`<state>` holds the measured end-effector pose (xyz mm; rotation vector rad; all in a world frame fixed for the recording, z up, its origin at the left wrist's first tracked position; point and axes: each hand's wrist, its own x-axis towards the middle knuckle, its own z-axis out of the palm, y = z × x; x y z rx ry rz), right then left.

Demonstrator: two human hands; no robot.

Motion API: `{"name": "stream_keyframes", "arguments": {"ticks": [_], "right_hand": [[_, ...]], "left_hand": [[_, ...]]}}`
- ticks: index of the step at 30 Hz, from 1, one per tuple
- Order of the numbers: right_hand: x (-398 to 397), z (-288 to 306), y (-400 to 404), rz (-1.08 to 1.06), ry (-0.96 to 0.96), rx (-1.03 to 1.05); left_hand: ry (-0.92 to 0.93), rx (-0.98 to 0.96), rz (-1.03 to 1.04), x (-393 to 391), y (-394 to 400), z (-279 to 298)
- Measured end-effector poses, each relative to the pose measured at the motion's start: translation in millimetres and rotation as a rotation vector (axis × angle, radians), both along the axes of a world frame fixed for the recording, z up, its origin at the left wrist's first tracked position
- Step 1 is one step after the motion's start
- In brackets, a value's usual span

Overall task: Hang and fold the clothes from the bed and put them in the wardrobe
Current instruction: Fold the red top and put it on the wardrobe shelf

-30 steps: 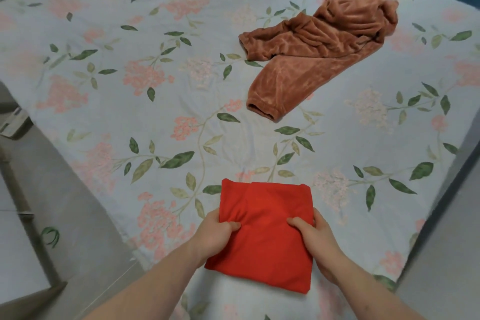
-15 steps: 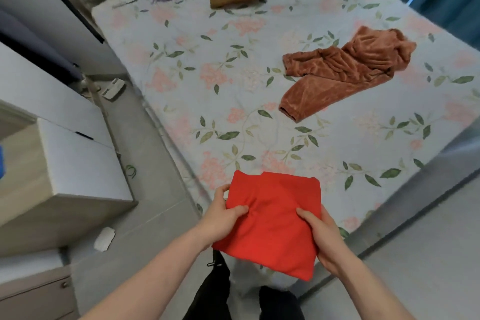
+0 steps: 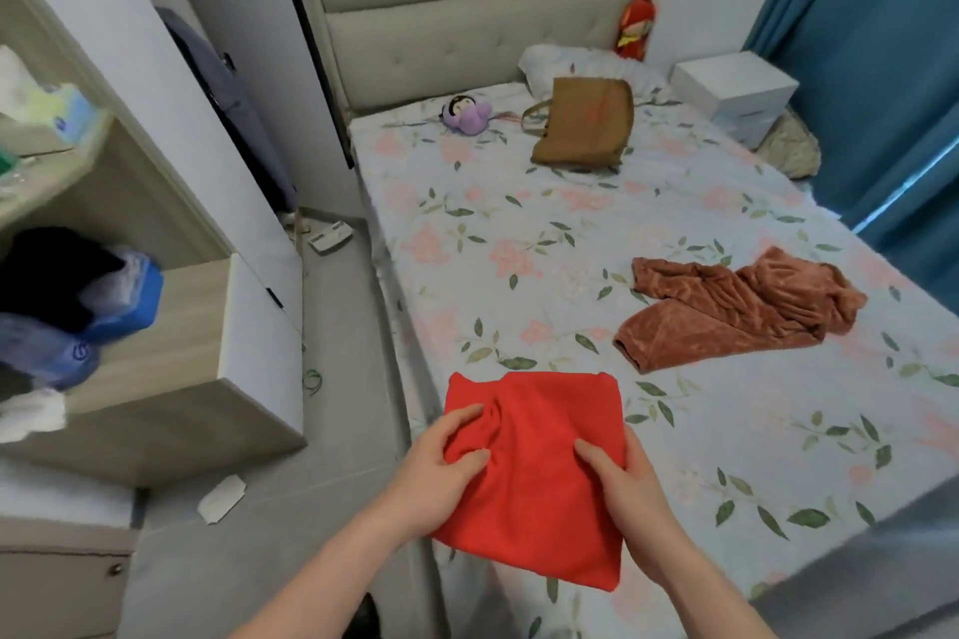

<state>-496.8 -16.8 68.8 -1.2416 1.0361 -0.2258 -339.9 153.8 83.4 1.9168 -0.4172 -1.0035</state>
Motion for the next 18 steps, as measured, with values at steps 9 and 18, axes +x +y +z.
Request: {"name": "stream_keyframes", "arguments": {"ticks": [9,18], "right_hand": [[127.5,28.1,89.0,0.100,-0.029,-0.133],[234.5,65.1,149.8,0.178,-0.110,-0.268]], "left_hand": [[-0.055,-0.040,0.074,120.8,97.8,20.0],[-0.206,-0.060,0.116,214.3,164.0,69.0]]}}
